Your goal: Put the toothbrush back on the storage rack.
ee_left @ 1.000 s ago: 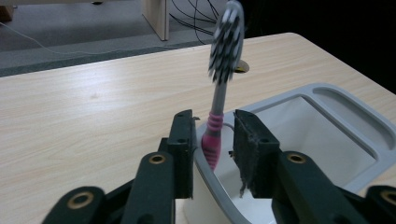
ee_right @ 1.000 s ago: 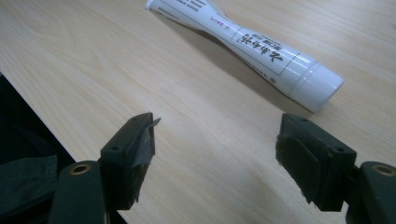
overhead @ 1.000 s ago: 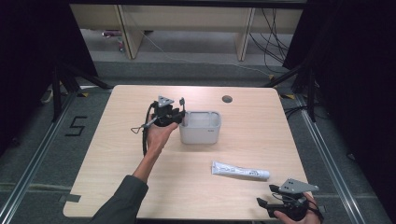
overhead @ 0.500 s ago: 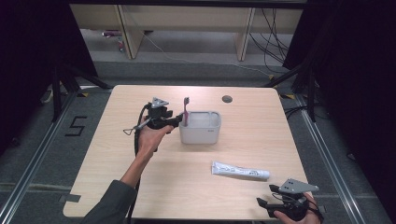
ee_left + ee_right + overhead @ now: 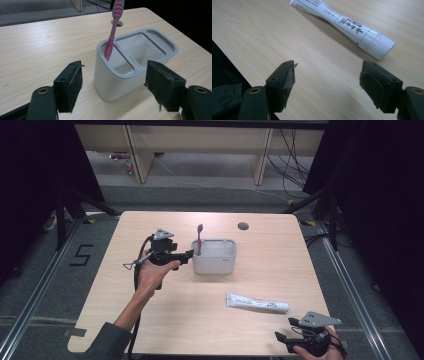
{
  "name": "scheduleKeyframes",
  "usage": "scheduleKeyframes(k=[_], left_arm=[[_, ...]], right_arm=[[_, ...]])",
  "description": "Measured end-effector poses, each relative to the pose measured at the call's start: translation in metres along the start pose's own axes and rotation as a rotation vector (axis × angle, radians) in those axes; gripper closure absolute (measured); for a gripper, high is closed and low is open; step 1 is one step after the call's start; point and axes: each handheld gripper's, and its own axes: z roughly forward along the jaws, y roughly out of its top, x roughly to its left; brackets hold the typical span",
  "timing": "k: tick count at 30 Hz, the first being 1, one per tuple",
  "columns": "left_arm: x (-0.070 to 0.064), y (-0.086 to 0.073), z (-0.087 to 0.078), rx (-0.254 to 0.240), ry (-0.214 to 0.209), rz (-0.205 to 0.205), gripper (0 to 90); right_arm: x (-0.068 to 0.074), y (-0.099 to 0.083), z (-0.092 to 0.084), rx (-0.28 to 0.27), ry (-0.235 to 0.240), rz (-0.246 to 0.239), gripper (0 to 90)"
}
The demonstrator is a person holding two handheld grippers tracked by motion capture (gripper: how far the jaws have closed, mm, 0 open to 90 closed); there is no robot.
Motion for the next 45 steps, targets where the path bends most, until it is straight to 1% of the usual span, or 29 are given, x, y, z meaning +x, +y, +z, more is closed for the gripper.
scheduleKeyframes(k=[1, 2, 3, 5, 6, 7, 10, 11, 12, 17, 21, 22, 23, 26, 27, 28, 29, 30, 31, 34, 35, 36, 37, 38, 39, 40, 41, 44, 45], left_arm=[[0.000, 0.000, 0.000, 0.000, 0.000, 0.000, 27.9], [0.000, -0.001, -0.001, 0.000, -0.007, -0.009, 27.2], [-0.001, -0.004, -0.003, -0.002, -0.013, -0.015, 26.5], [0.000, -0.007, -0.005, 0.007, -0.012, -0.008, 25.5], [0.000, -0.008, -0.005, -0.004, -0.010, -0.023, 24.8], [0.000, -0.009, -0.006, 0.003, -0.010, -0.021, 23.8], [0.001, -0.011, -0.009, 0.002, -0.014, -0.019, 21.3], [0.001, -0.014, -0.012, -0.009, -0.011, -0.023, 19.7], [0.001, -0.016, -0.014, -0.006, -0.013, -0.024, 19.3], [0.001, -0.024, -0.023, -0.003, -0.015, -0.007, 19.3], [0.001, -0.031, -0.030, 0.001, -0.030, 0.006, 19.3], [0.001, -0.031, -0.030, 0.001, -0.030, 0.006, 19.3], [0.001, -0.035, -0.033, 0.001, -0.037, 0.001, 19.3], [0.001, -0.038, -0.036, 0.004, -0.041, 0.013, 19.3], [0.001, -0.042, -0.039, 0.009, -0.044, 0.012, 19.2], [0.001, -0.042, -0.039, 0.009, -0.044, 0.012, 19.0], [0.001, -0.047, -0.042, 0.013, -0.052, 0.021, 19.0], [0.001, -0.049, -0.044, 0.017, -0.048, 0.021, 18.9], [0.001, -0.051, -0.046, 0.029, -0.048, 0.031, 18.8], [0.001, -0.056, -0.048, 0.023, -0.056, 0.025, 18.7], [0.002, -0.061, -0.052, 0.039, -0.064, 0.039, 18.7], [0.002, -0.061, -0.052, 0.039, -0.064, 0.039, 18.7], [0.001, -0.066, -0.054, 0.033, -0.056, 0.030, 18.7], [0.001, -0.066, -0.054, 0.033, -0.056, 0.030, 18.8], [0.002, -0.071, -0.057, 0.036, -0.059, 0.043, 18.7], [0.002, -0.071, -0.057, 0.036, -0.059, 0.043, 18.7], [0.002, -0.076, -0.059, 0.031, -0.060, 0.036, 18.8], [0.003, -0.081, -0.062, 0.035, -0.058, 0.042, 18.8], [0.003, -0.088, -0.064, 0.041, -0.055, 0.039, 18.8]], right_arm=[[0.000, 0.000, 0.000, 0.000, 0.000, 0.000, 28.4], [0.002, 0.000, -0.001, 0.007, -0.001, 0.030, 28.4], [0.000, 0.000, -0.001, 0.002, -0.001, 0.014, 28.4], [0.001, 0.000, -0.001, 0.000, -0.003, 0.016, 28.4], [0.001, 0.000, -0.001, 0.001, -0.004, 0.014, 28.4], [0.001, 0.000, -0.001, 0.001, -0.003, 0.015, 28.4], [0.001, 0.000, 0.000, 0.000, -0.001, 0.014, 28.4], [0.001, -0.001, 0.000, -0.001, -0.003, 0.015, 28.4], [0.001, 0.000, 0.000, 0.002, -0.004, 0.014, 28.4], [0.001, 0.000, 0.000, 0.003, 0.003, 0.017, 28.4], [0.002, -0.001, 0.000, -0.002, -0.004, 0.017, 28.4], [0.002, -0.001, 0.000, -0.002, -0.004, 0.017, 28.4], [0.001, -0.001, 0.000, -0.001, 0.001, 0.014, 28.4], [0.001, 0.000, 0.000, 0.001, -0.002, 0.017, 28.4], [0.001, 0.000, 0.000, 0.000, 0.000, 0.016, 28.4], [0.001, -0.001, 0.000, -0.001, -0.005, 0.017, 28.4], [0.001, -0.001, 0.000, -0.001, -0.002, 0.015, 28.4], [0.001, -0.001, 0.000, -0.002, -0.003, 0.014, 28.4], [0.001, -0.001, 0.000, 0.000, -0.006, 0.016, 28.4], [0.001, -0.001, 0.001, -0.003, -0.002, 0.015, 28.4], [0.002, 0.000, 0.000, 0.003, 0.001, 0.020, 28.4], [0.002, 0.000, 0.000, 0.004, 0.001, 0.019, 28.4], [0.003, -0.001, 0.000, 0.005, 0.002, 0.027, 28.4], [0.003, -0.001, 0.000, 0.005, 0.002, 0.027, 28.4], [0.002, 0.000, 0.000, 0.005, 0.001, 0.021, 28.4], [0.002, 0.000, 0.000, 0.005, 0.001, 0.021, 28.4], [0.001, 0.000, 0.000, 0.004, -0.001, 0.011, 28.4], [0.000, 0.000, 0.001, -0.002, 0.002, 0.001, 28.4], [0.005, -0.001, 0.000, 0.017, 0.006, 0.057, 28.4]])
